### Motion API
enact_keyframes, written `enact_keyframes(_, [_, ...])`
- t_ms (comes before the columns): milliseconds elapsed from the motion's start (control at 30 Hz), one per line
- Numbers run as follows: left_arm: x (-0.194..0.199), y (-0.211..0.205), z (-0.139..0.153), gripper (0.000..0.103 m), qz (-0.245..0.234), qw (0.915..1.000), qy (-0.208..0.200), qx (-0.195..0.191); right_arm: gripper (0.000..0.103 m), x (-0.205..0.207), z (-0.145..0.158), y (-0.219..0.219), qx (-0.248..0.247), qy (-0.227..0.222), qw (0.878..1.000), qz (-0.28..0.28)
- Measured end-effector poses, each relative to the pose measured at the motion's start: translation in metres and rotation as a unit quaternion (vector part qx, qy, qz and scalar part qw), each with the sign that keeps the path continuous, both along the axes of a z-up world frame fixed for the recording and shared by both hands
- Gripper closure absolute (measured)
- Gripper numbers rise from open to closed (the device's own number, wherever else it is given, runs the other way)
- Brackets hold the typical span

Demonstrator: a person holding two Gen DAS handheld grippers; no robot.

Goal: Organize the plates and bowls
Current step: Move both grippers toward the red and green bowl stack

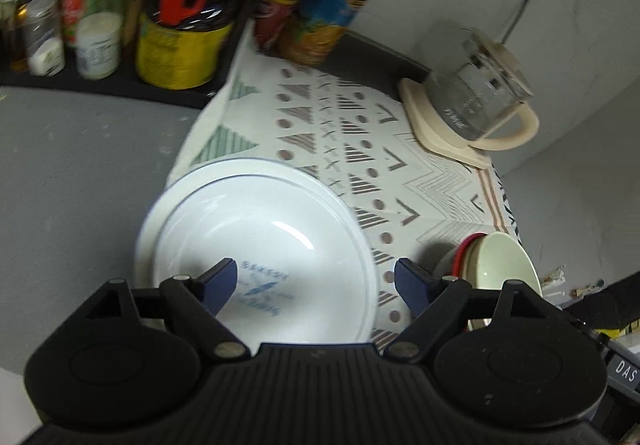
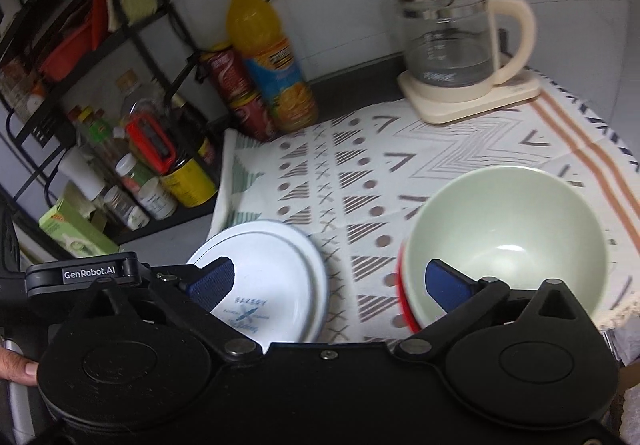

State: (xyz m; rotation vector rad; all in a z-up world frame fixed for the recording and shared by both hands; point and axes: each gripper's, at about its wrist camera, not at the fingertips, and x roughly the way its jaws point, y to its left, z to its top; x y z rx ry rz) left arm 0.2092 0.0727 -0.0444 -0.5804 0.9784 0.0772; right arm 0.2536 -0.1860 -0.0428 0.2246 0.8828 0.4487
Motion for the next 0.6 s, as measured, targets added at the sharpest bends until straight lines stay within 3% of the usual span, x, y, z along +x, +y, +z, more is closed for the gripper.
enact_keyframes(367, [0.031,-0.064,0.006,0.019,-0.075,0.9971,0.014,0.004,0.0,0.014,0.003,-0.051,0.004,0.015,1.0,-0.027])
enact_keyframes(600, [0.051,-0.101,0.003,0.019,-0.098,0.9947,0.031,0.009,0.001,0.021,-0.002,-0.087,-0.006,0.015,0.999,-0.037])
